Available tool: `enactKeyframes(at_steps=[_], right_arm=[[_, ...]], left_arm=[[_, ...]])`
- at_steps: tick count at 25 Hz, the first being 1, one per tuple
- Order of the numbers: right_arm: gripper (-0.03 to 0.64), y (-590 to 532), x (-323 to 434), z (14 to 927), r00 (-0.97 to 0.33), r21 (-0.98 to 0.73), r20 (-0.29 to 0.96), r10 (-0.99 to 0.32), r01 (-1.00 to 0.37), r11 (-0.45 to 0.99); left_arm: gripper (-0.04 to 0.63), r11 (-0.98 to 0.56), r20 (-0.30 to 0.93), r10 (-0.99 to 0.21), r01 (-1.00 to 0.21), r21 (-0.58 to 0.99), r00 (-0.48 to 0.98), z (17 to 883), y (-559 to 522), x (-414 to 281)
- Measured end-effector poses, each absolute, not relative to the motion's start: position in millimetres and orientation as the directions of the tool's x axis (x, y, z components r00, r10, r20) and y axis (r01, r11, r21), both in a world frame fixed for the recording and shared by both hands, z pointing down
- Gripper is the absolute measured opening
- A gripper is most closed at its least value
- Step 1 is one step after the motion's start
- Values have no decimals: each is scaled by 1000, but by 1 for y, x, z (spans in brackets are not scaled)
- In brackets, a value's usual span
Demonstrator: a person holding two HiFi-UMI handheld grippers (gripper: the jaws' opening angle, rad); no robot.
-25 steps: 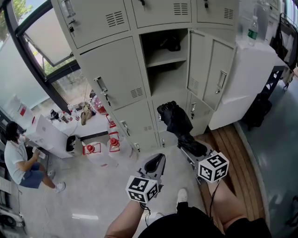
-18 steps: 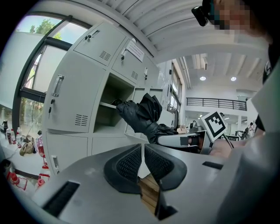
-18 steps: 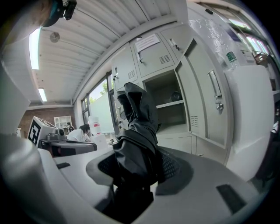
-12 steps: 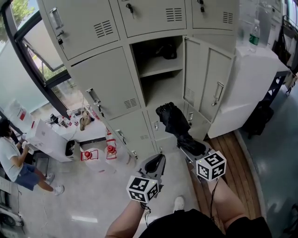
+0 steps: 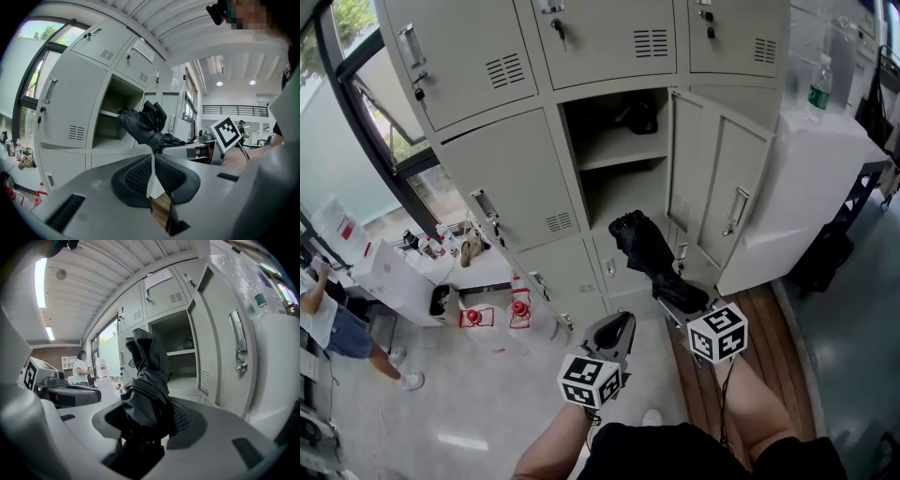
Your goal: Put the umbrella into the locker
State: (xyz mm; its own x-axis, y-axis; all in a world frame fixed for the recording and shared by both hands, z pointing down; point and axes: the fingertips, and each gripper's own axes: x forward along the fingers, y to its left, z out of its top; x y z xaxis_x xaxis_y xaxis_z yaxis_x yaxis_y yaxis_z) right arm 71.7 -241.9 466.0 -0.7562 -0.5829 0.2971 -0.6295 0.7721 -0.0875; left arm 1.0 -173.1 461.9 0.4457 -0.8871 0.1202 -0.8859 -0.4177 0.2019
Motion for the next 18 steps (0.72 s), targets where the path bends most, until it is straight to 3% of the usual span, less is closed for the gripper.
enactKeyframes(at_steps=[18], right_arm=[[261,-318,36,478,-716,-25,361,-597,-647,762]], left_arm=[[32,-471,125,-858,-860,198,499,468,-243,-16]])
